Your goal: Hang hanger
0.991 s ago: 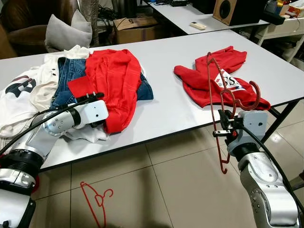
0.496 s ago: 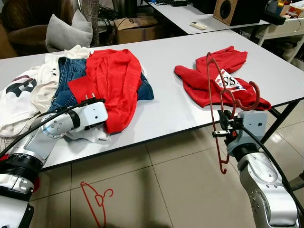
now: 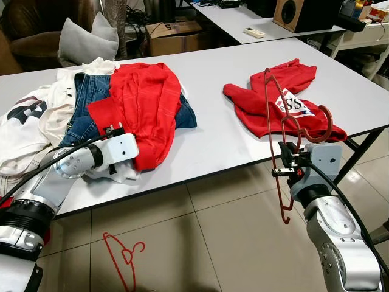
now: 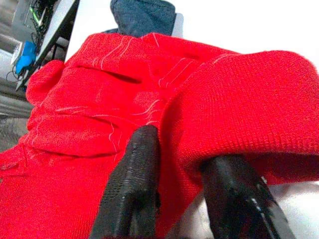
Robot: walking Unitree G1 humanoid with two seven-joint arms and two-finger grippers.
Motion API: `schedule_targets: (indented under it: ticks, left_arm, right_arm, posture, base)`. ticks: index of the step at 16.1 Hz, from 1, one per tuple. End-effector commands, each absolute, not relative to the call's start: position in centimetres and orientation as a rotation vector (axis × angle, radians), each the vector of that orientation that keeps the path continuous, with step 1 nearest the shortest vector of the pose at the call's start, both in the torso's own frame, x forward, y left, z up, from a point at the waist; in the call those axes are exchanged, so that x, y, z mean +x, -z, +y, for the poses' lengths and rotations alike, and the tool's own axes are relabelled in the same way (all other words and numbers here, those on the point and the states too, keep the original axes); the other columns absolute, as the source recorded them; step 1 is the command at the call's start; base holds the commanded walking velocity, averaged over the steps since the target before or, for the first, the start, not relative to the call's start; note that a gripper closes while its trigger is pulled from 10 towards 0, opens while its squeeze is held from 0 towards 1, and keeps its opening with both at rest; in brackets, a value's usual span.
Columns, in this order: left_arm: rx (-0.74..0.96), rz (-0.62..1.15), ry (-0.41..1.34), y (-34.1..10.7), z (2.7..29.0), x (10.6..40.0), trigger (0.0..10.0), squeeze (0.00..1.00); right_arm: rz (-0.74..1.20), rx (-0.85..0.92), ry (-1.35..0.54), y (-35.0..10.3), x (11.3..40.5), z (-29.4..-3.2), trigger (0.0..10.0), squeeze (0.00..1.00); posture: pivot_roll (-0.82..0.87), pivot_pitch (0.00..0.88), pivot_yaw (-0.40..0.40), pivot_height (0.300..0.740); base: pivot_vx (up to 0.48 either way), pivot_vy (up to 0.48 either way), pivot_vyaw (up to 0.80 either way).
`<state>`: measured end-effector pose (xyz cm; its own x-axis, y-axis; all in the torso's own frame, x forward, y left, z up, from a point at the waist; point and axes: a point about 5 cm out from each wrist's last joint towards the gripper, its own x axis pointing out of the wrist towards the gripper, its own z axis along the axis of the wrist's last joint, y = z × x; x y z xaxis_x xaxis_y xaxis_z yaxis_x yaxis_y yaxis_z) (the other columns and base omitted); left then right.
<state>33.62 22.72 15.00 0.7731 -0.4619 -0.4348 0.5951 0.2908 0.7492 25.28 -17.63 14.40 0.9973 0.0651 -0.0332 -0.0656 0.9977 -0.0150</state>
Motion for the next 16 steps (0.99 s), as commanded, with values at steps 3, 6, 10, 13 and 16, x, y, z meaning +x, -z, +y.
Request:
schedule_targets:
  ticks: [3,6,10,13,16]
  left_arm:
    - [1.030,0.145,0.705,-15.0,22.7,33.4,0.0,0.00]
    - [1.018,0.150,0.706,-15.0,22.7,33.3,0.0,0.00]
    - [1.011,0.155,0.709,-15.0,22.7,33.3,0.0,0.00]
    - [1.001,0.159,0.713,-14.9,22.4,33.1,0.0,0.00]
    - [0.971,0.165,0.723,-15.0,22.2,33.1,0.0,0.00]
  right_arm:
    - [0.014,-0.032,-0.100,-14.8,25.2,-17.4,10.0,0.00]
    - [0.001,0.002,-0.114,-15.0,25.2,-17.1,10.0,0.00]
    - [-0.011,0.008,-0.128,-15.1,25.1,-17.0,10.0,0.00]
    - [-0.008,0.004,-0.136,-15.1,25.1,-16.9,10.0,0.00]
    - [0.020,-0.001,-0.114,-14.6,25.1,-17.3,10.0,0.00]
  posture:
    - [-0.11,0.000,0.032,0.740]
    - [-0.12,0.000,0.032,0.740]
    - [-0.11,0.000,0.031,0.740]
    - [-0.11,0.000,0.031,0.740]
    - [-0.11,0.000,0.031,0.740]
  base:
    - [0.000,0.000,0.00]
    - [0.000,0.000,0.00]
    - [0.000,0.000,0.00]
    - [0.000,0.000,0.00]
    - [0.000,0.000,0.00]
